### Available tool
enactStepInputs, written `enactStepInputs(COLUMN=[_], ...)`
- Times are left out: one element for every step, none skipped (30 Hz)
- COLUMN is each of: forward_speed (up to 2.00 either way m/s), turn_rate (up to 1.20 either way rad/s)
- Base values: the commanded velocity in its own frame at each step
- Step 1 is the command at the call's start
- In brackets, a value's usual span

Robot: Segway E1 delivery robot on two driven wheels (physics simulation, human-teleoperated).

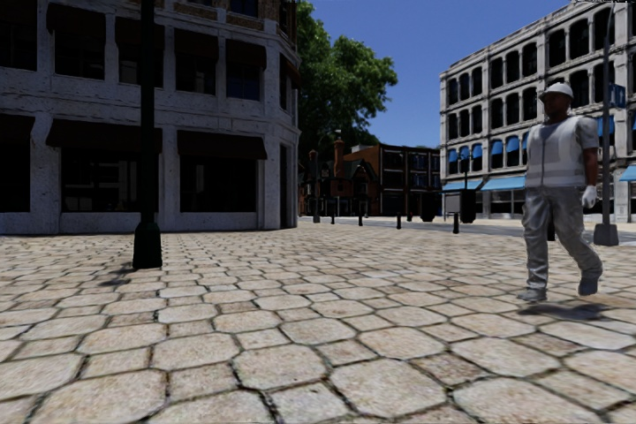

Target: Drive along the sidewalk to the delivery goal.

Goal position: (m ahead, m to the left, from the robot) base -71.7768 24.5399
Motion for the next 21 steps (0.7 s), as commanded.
enactStepInputs(forward_speed=[0.00,0.00,0.00,0.00,0.00,0.00,0.00,0.00,0.00,0.00,0.00,0.00,0.00,0.00,0.00,0.00,0.00,0.00,0.00,0.00,0.00], turn_rate=[1.20,1.20,1.20,1.20,1.20,1.20,1.20,1.20,1.20,1.20,1.20,1.20,1.20,1.20,1.20,1.20,1.20,1.20,1.20,1.20,1.20])
